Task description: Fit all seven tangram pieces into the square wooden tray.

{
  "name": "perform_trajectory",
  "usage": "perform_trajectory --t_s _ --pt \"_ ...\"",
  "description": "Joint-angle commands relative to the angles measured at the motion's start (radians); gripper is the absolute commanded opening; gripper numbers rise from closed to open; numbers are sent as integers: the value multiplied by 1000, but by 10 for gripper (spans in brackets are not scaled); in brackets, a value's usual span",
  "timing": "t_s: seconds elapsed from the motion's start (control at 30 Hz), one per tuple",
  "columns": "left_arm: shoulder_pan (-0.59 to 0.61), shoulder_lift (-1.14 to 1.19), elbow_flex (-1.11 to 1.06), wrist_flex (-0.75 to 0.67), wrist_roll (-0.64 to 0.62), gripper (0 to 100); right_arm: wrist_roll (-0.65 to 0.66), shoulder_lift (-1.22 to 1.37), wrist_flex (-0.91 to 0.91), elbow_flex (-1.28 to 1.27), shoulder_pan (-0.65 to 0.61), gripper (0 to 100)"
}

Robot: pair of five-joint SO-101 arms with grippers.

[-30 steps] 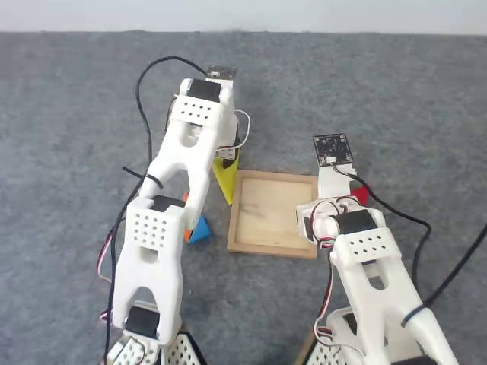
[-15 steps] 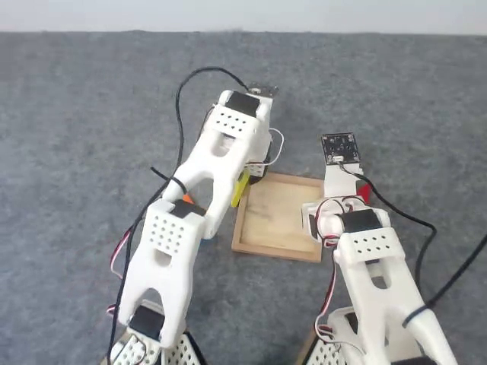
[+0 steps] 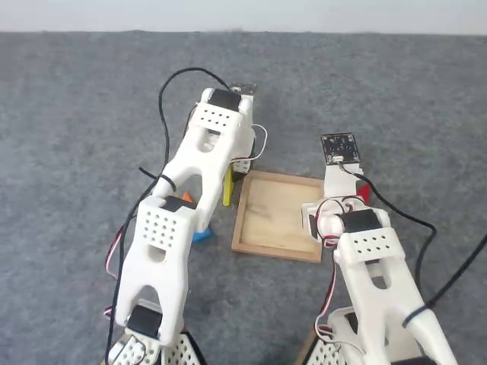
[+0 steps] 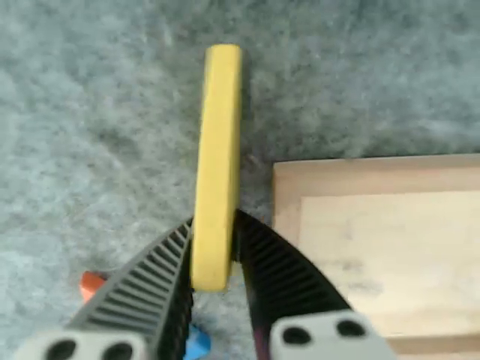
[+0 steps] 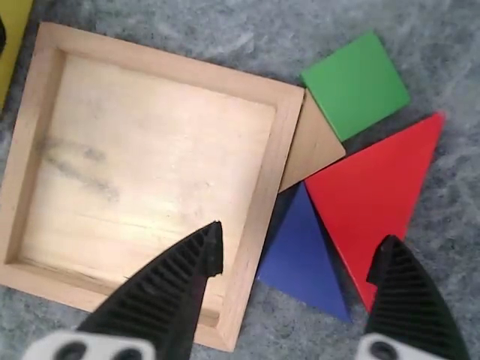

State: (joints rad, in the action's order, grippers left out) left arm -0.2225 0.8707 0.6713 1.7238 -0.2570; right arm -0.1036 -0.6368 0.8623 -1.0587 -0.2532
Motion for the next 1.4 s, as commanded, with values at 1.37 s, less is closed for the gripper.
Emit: perform_trajectory --t_s 1.37 --pt "-279 -827 -1153 -674 -9 11 11 -7 -15 104 124 318"
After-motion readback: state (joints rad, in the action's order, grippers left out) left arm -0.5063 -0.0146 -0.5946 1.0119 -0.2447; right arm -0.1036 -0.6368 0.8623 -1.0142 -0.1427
